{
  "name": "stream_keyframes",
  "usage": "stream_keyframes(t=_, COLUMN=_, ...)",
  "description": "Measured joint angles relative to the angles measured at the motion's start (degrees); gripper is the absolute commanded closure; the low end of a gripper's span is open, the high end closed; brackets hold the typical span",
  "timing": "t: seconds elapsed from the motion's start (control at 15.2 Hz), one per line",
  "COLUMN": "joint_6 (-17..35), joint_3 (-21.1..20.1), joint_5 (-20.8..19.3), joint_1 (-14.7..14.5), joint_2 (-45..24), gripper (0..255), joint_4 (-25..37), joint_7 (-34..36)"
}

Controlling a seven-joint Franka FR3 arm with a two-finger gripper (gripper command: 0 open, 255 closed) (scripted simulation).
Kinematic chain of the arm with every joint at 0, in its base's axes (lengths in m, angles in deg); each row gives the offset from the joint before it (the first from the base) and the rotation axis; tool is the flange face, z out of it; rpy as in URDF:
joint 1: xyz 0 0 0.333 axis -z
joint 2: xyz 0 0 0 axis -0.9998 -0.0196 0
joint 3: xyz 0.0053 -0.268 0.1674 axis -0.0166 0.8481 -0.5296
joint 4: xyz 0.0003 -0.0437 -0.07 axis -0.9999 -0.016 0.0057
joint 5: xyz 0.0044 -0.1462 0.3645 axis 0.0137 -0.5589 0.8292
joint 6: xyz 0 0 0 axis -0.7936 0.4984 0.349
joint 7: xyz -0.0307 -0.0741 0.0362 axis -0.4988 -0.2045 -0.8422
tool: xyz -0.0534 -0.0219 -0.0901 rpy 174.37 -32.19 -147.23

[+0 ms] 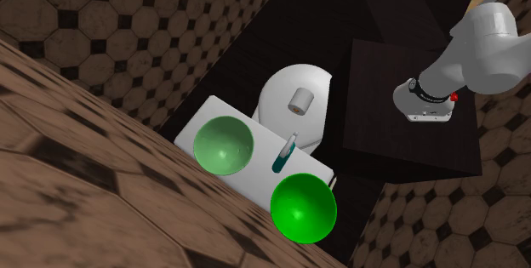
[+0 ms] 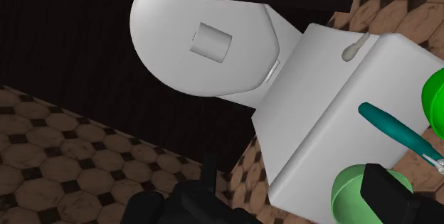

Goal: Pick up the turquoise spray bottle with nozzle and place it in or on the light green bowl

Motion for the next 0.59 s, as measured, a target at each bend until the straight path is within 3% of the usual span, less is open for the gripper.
stream_keyframes(t=0.2, joint_6=2.53, joint_3=0.02, joint_5=0.56, joint_1=-1.0, joint_2=-0.31, gripper=0, joint_4=-1.73, joint_7=-1.45)
stream_keyframes(t=0.59, joint_6=15.72, joint_3=0.23, joint_5=3.51, joint_1=-6.08, joint_2=-4.03, gripper=0, joint_4=-8.68, joint_7=-8.94)
